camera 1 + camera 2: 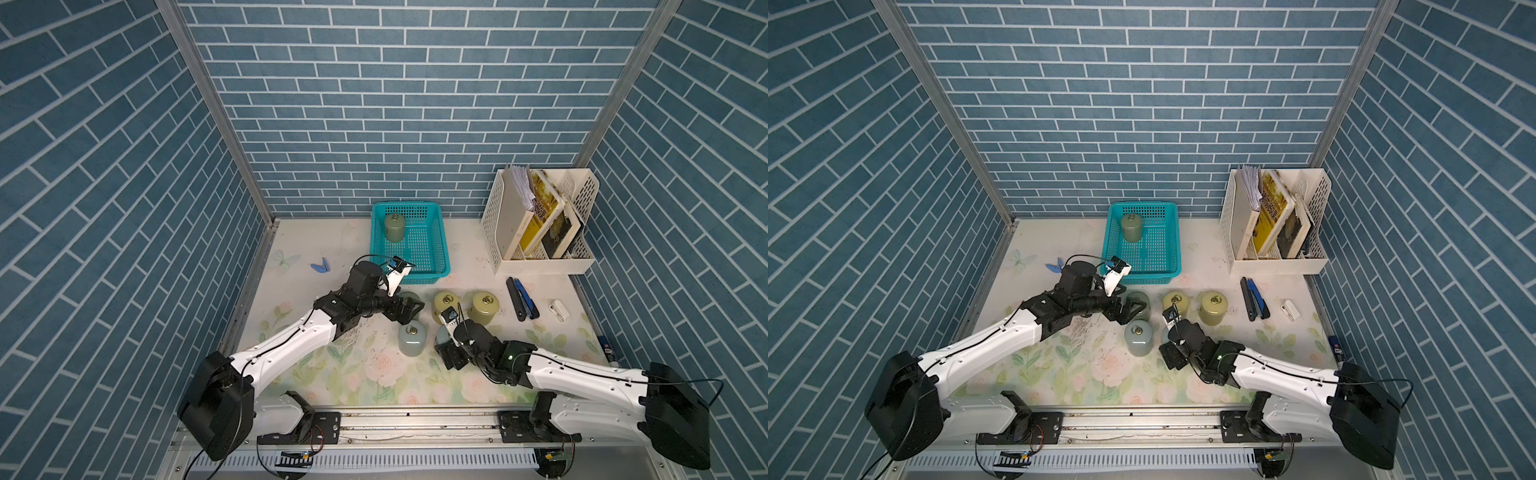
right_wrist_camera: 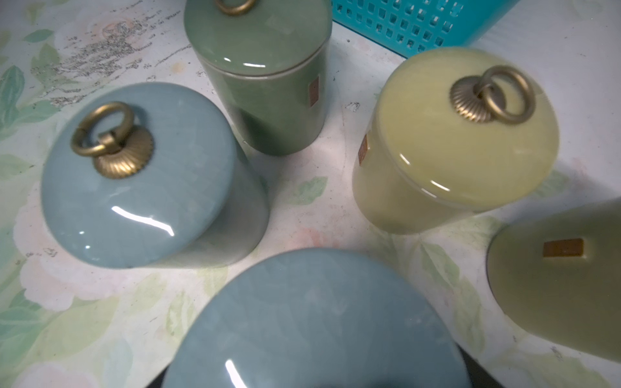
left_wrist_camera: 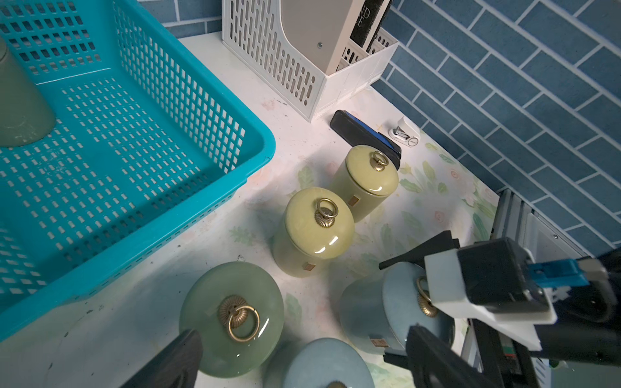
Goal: Take the tea canister out of the basket
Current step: Place the tea canister at the center of the board.
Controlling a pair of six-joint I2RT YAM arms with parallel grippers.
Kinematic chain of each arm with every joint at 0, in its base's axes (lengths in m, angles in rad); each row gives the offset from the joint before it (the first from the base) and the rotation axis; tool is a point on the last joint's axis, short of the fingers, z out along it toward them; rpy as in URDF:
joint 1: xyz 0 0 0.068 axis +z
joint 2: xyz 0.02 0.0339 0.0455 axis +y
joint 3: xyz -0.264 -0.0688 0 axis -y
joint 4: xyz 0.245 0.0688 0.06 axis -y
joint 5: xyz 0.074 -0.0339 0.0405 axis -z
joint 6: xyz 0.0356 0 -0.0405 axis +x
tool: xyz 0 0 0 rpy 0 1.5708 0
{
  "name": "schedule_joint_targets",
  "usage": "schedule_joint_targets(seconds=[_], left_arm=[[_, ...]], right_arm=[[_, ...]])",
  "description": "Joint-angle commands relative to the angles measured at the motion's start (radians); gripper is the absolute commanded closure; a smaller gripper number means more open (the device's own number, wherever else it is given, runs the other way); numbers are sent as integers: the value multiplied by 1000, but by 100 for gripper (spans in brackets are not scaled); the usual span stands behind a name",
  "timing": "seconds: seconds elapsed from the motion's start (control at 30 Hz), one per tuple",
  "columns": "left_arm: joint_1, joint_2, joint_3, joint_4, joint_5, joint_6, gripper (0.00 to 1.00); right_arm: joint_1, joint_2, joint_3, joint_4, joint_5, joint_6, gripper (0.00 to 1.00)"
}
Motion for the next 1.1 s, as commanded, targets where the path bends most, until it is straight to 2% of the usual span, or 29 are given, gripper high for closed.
schedule_joint_targets(seconds=[0.0, 0.2, 0.27, 0.33, 0.4, 0.5, 0.53, 0.7, 0.87, 0.97, 1.07], left_arm=[[-6, -4, -10, 12, -16, 10, 0], [-4, 5, -9, 10, -15, 11, 0], [0, 0, -7, 11, -26, 8, 0], [10, -5, -3, 7, -29, 8, 0], [27, -9, -1, 3, -29, 7, 0], [61, -18, 1, 3, -31, -1, 0], [75, -21, 3, 0, -27, -4, 0], [129, -10, 34, -18, -30, -18, 0], [155, 18, 107, -44, -61, -69, 0], [174, 26, 157, -61, -123, -90, 0], [223, 43, 197, -58, -147, -127, 0]], right_arm=[[0, 16, 25, 90, 42, 32, 99], [-16, 78, 38, 100, 23, 35, 93], [-16, 86, 43, 106, 21, 35, 86], [-15, 85, 43, 109, 22, 35, 63], [-16, 83, 38, 110, 29, 35, 49], [-16, 88, 39, 98, 48, 36, 10], [-15, 87, 40, 95, 52, 36, 1], [-16, 63, 46, 80, 72, 41, 0], [-15, -55, 84, 4, 104, 20, 0], [-15, -140, 149, -46, 134, -22, 0], [-28, -122, 264, -63, 173, -67, 0]])
